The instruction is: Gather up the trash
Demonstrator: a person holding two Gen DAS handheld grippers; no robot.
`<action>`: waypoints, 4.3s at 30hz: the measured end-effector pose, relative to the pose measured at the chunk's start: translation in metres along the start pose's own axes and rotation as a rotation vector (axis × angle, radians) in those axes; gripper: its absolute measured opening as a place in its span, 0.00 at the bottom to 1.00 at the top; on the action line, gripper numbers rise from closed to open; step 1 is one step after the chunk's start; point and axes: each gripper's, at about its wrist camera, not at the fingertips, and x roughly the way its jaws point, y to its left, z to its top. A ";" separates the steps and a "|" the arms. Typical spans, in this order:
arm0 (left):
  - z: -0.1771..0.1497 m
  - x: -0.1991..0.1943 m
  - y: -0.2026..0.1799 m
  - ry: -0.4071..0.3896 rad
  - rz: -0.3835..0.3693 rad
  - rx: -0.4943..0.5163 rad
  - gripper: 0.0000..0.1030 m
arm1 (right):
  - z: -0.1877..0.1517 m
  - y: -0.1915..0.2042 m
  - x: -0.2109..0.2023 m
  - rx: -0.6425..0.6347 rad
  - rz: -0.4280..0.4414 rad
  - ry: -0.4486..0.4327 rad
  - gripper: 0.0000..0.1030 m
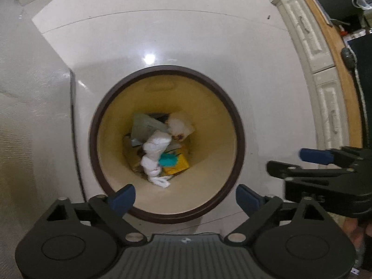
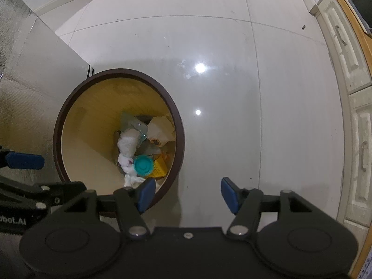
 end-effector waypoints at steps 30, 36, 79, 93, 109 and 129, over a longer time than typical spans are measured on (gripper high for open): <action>-0.046 -0.075 0.040 -0.127 0.211 -0.079 1.00 | -0.036 0.014 -0.065 0.004 0.099 -0.173 1.00; -0.061 -0.110 0.034 -0.207 0.219 -0.067 1.00 | -0.045 0.014 -0.098 0.012 0.106 -0.235 1.00; -0.217 -0.397 -0.043 -1.057 0.235 0.063 1.00 | -0.146 0.040 -0.390 -0.048 0.168 -1.022 1.00; -0.304 -0.491 -0.006 -1.232 0.398 0.145 1.00 | -0.167 0.117 -0.448 -0.224 0.276 -1.162 1.00; -0.329 -0.503 0.131 -1.224 0.722 0.242 0.97 | -0.152 0.216 -0.462 -0.407 0.378 -1.175 1.00; -0.253 -0.416 0.237 -0.951 1.078 0.473 0.58 | -0.019 0.334 -0.427 -0.540 0.517 -1.004 1.00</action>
